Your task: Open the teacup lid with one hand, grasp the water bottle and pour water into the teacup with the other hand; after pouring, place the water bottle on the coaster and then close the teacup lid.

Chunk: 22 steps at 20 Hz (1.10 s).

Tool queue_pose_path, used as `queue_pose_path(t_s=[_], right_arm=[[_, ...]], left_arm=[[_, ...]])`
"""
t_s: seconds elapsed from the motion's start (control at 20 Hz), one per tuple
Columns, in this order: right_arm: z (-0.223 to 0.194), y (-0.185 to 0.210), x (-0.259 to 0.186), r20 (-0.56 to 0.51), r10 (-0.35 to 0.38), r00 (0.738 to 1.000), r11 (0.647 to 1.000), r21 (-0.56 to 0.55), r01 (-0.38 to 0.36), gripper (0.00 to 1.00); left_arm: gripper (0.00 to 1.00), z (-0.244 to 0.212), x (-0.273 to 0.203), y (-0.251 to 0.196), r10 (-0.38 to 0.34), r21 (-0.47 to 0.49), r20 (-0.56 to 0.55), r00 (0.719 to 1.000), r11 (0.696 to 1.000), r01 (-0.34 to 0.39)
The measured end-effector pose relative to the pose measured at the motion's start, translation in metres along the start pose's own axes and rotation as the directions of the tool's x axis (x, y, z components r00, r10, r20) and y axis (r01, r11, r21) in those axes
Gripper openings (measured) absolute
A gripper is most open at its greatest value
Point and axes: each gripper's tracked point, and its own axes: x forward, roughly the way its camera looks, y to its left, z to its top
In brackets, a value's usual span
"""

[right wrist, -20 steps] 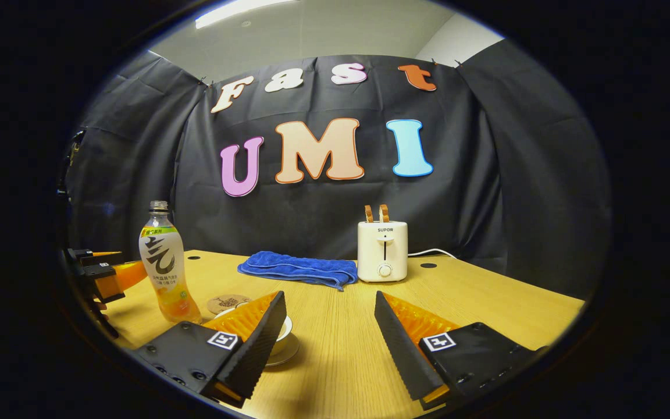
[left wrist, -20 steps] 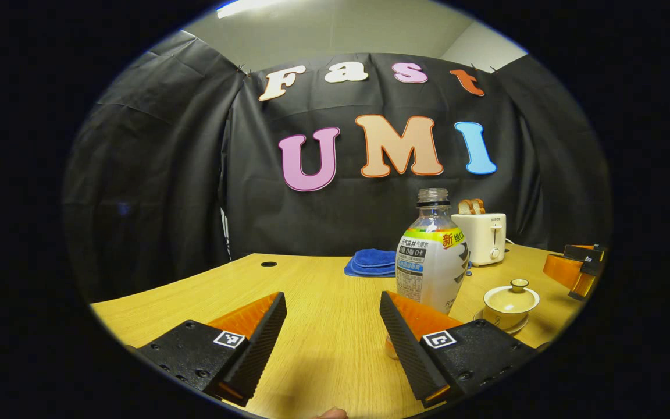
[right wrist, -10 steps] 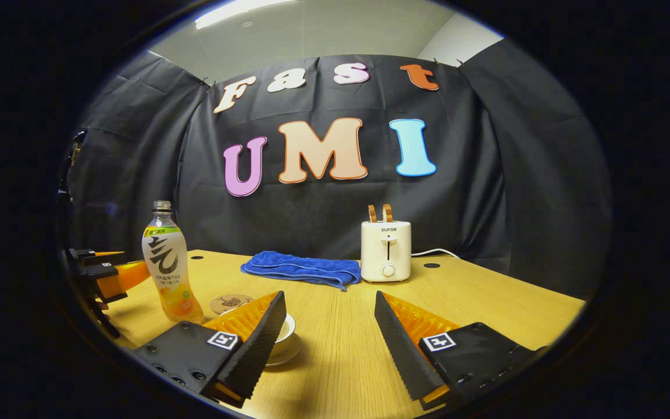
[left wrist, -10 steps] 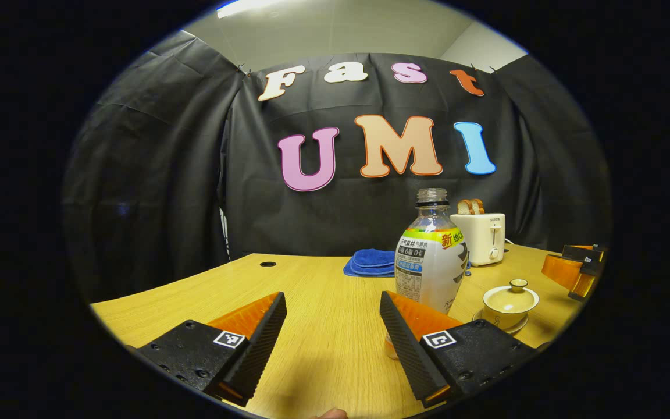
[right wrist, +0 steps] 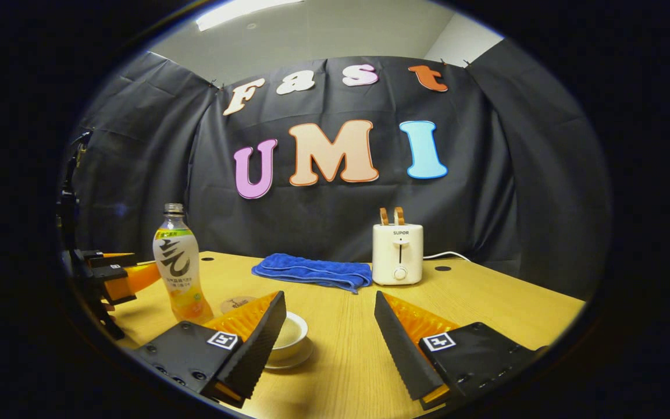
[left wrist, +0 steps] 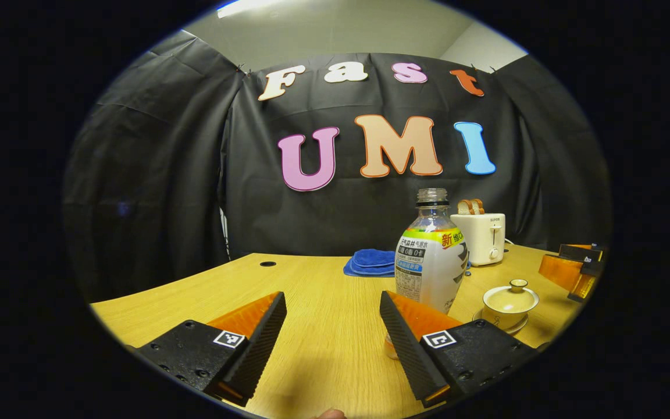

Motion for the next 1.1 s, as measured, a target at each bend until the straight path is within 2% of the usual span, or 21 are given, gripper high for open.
queue_pose_path(t_s=[0.05,0.2,0.25,0.3,0.35,0.55,0.6,0.75,0.85,0.95,1.05,1.1], right_arm=[[0.004,0.005,0.002,0.006,0.014,1.0,1.0,-0.008,-0.014,0.98],[0.006,0.027,0.009,-0.012,0.079,0.997,0.997,-0.02,-0.079,0.98],[0.004,0.032,0.013,-0.025,0.091,0.996,0.995,-0.025,-0.091,0.98],[0.001,0.036,0.015,-0.042,0.101,0.994,0.994,-0.031,-0.102,0.94],[-0.004,0.042,0.016,-0.061,0.112,0.992,0.993,-0.034,-0.114,0.98],[-0.014,0.055,0.021,-0.118,0.141,0.983,0.989,-0.016,-0.144,1.0],[-0.016,0.055,0.023,-0.127,0.138,0.982,0.99,-0.02,-0.142,0.93],[-0.022,0.06,0.027,-0.154,0.146,0.977,0.987,-0.039,-0.154,0.95],[-0.024,0.064,0.026,-0.168,0.157,0.973,0.985,-0.046,-0.166,0.91],[-0.025,0.068,0.026,-0.178,0.164,0.97,0.982,-0.061,-0.177,0.82],[-0.031,0.07,0.026,-0.199,0.169,0.965,0.979,-0.083,-0.188,0.81],[-0.034,0.07,0.028,-0.205,0.164,0.965,0.979,-0.091,-0.185,0.74]], left_arm=[[0.94,0.001,0.0,-0.001,-0.002,0.0,0.0,1.0,1.0,0.002],[0.94,0.0,0.0,-0.003,-0.011,-0.001,0.0,1.0,1.0,0.011],[0.94,0.0,0.0,-0.003,-0.012,0.0,0.0,1.0,1.0,0.012],[0.94,0.0,0.001,-0.003,-0.011,-0.001,0.0,1.0,1.0,0.011],[0.94,0.0,0.001,-0.003,-0.011,-0.001,0.0,1.0,1.0,0.011],[0.94,0.0,0.0,-0.003,-0.011,-0.001,-0.001,1.0,1.0,0.011],[0.94,-0.001,0.0,-0.003,-0.011,-0.001,-0.001,1.0,1.0,0.011],[0.94,0.0,0.0,-0.003,-0.011,-0.001,-0.001,1.0,1.0,0.011],[0.94,0.0,0.0,-0.003,-0.011,-0.002,-0.001,1.0,1.0,0.011],[0.94,0.0,0.001,-0.003,-0.011,-0.002,-0.001,1.0,1.0,0.011],[0.94,0.0,0.001,-0.003,-0.011,-0.002,-0.001,1.0,1.0,0.011],[0.94,-0.001,0.001,-0.003,-0.011,-0.002,-0.001,1.0,1.0,0.011]])
